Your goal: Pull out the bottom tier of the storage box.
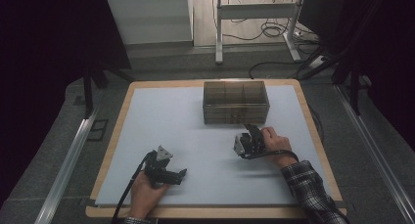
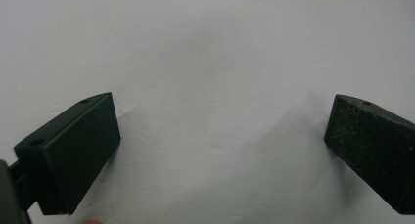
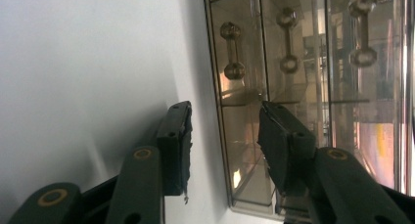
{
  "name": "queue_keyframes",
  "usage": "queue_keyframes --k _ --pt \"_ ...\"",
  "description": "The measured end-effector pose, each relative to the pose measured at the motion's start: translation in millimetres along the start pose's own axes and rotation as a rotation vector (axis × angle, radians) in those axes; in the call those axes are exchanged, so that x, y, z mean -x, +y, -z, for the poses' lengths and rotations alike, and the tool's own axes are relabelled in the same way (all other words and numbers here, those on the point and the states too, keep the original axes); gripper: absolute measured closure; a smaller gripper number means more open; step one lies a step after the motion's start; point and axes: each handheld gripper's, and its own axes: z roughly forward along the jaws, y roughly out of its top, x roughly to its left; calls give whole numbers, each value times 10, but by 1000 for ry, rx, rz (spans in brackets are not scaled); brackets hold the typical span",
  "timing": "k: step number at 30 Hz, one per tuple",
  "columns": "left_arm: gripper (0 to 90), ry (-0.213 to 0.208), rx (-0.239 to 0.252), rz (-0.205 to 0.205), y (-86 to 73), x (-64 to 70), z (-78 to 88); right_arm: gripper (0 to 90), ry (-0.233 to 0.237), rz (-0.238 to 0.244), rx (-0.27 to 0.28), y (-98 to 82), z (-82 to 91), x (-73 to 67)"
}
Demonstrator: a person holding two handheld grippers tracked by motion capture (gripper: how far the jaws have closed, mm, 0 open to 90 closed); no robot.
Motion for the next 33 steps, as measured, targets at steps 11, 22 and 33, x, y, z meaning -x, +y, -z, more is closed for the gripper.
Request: queue_keyframes --k 11,22,33 --pt "0 0 0 0 0 0 0 642 -37 81 -16 138 -157 -9" --pt "0 0 0 0 0 0 0 746 -66 119 -41 204 -350 -21" --pt "0 0 0 -1 0 0 0 793 -117 147 -60 249 -383 -90"
